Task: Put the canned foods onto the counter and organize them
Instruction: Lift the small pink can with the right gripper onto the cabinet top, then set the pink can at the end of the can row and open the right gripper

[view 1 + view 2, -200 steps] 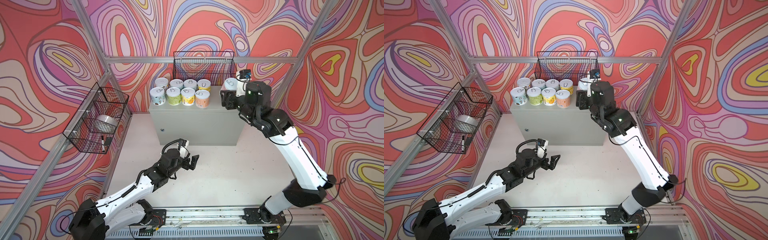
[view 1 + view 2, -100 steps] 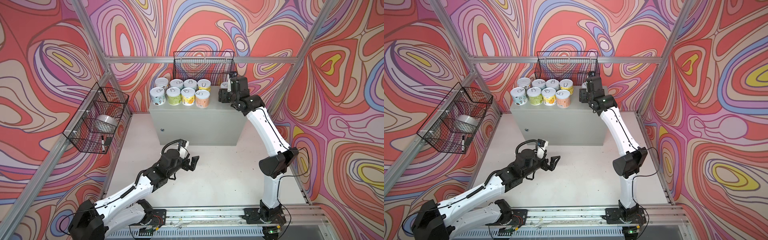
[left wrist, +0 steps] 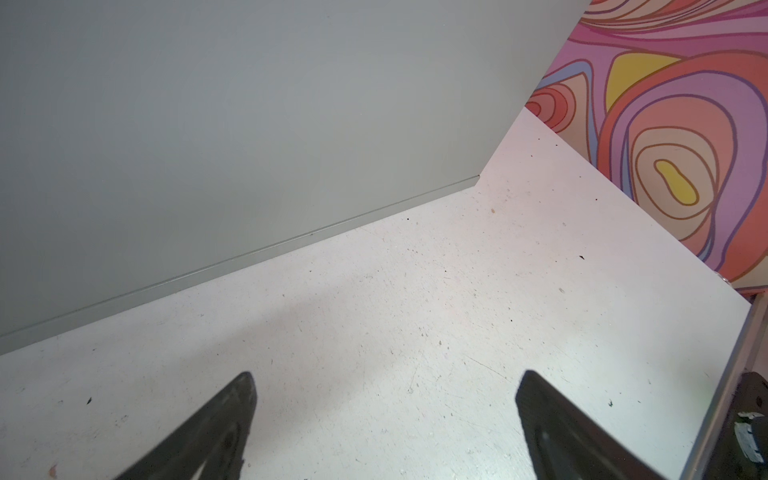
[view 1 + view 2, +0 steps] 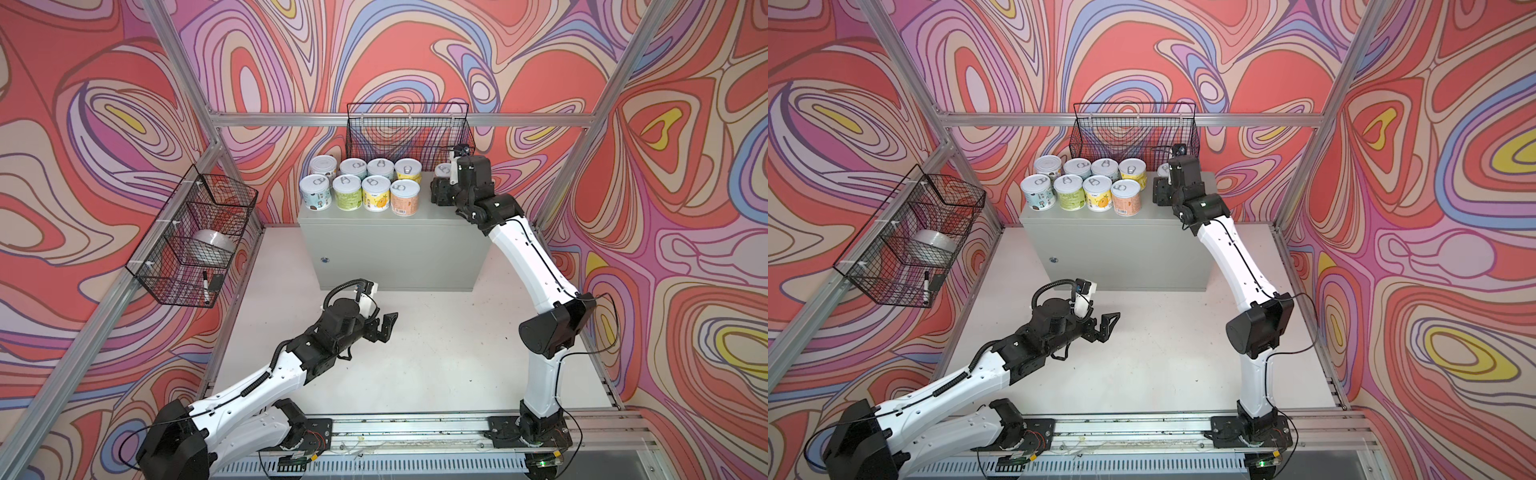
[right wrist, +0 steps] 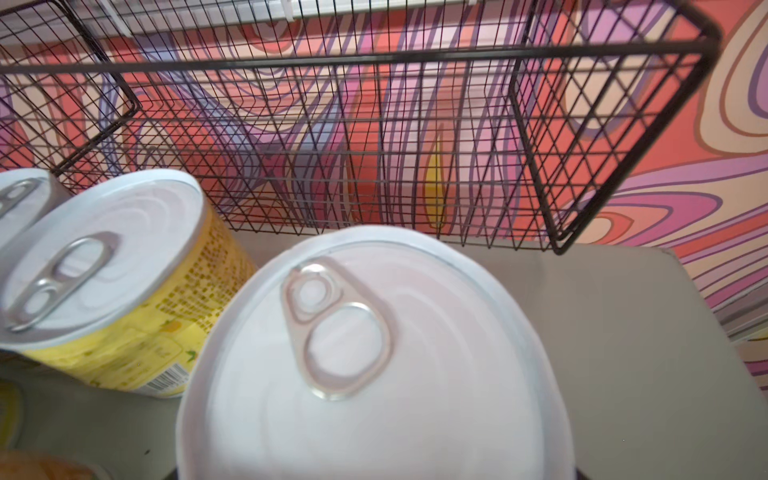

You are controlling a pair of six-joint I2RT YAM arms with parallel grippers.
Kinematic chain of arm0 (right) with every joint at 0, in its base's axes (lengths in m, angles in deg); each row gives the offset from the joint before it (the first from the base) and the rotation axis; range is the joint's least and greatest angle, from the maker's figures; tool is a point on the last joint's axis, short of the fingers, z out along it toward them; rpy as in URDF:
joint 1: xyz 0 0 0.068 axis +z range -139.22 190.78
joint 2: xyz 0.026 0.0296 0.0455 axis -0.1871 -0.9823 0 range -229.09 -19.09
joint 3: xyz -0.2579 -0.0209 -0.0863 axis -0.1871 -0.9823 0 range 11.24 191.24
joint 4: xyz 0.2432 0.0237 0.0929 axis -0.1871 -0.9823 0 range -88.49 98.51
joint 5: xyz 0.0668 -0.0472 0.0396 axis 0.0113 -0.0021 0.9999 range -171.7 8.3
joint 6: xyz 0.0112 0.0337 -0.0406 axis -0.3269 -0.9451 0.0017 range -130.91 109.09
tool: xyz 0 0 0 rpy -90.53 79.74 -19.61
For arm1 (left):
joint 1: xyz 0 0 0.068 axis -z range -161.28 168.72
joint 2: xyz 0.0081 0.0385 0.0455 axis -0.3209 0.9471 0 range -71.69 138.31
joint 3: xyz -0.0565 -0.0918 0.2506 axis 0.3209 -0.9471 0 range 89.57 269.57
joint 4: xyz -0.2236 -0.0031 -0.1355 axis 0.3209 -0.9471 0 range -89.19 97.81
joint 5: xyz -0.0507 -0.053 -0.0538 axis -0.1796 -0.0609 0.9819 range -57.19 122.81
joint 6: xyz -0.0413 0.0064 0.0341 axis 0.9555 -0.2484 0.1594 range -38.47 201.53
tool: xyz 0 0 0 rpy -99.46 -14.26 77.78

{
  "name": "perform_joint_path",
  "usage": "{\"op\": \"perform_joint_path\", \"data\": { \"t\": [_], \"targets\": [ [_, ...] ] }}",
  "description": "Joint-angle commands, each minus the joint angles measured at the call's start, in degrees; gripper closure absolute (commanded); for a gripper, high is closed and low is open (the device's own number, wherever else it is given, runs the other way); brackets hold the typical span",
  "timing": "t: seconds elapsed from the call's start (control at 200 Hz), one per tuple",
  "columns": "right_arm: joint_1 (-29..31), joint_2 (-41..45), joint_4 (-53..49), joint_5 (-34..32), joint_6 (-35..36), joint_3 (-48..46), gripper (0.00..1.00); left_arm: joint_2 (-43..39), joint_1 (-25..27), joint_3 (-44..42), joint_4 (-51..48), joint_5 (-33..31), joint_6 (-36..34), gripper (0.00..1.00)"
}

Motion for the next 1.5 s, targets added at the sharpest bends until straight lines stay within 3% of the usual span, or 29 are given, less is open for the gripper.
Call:
{"op": "perform_joint_path", "data": {
  "t": [0.0, 0.065, 0.215, 0.381, 0.551, 0.786, 1.047, 1.212, 1.492],
  "targets": [
    [0.1, -0.8, 4.6, -0.5, -0.6, -0.2, 0.98, -0.8, -0.3, 1.7, -1.8, -1.2, -0.4, 0.00],
    [0.1, -0.8, 4.8, -0.3, -0.5, -0.2, 0.90, -1.1, -0.3, 1.9, -2.4, -1.5, -0.5, 0.00],
    [0.2, -0.2, 5.0, 1.4, -0.5, 0.0, 0.59, -2.1, -0.3, 2.2, -3.4, -2.3, -0.8, 0.00],
    [0.2, 0.9, 6.8, 4.2, -0.6, -0.8, 0.48, -2.3, -0.3, 2.3, -3.7, -2.3, -0.5, 0.00],
    [0.3, 0.8, 6.1, 7.1, -1.4, 1.9, 0.26, -2.0, -0.3, 3.5, -4.3, -2.3, -0.5, 0.00],
    [0.3, 0.0, 3.9, 7.7, -1.2, 6.4, 0.17, -0.6, -0.3, 5.9, -5.4, -2.6, -1.1, 0.00],
    [0.2, -2.0, 0.9, 5.5, -0.3, 8.8, 0.17, 0.5, -0.3, 6.6, -5.7, -3.2, -1.2, 0.00],
    [0.3, 6.6, 12.6, 7.5, 0.2, -5.3, 0.17, 0.2, -0.3, 6.6, -5.9, -3.2, -1.3, 0.00],
    [0.2, 16.6, 18.4, 7.6, 0.3, -11.6, 0.20, 3.1, -0.6, 10.0, -6.3, -3.0, -2.1, 0.00]
  ]
}}
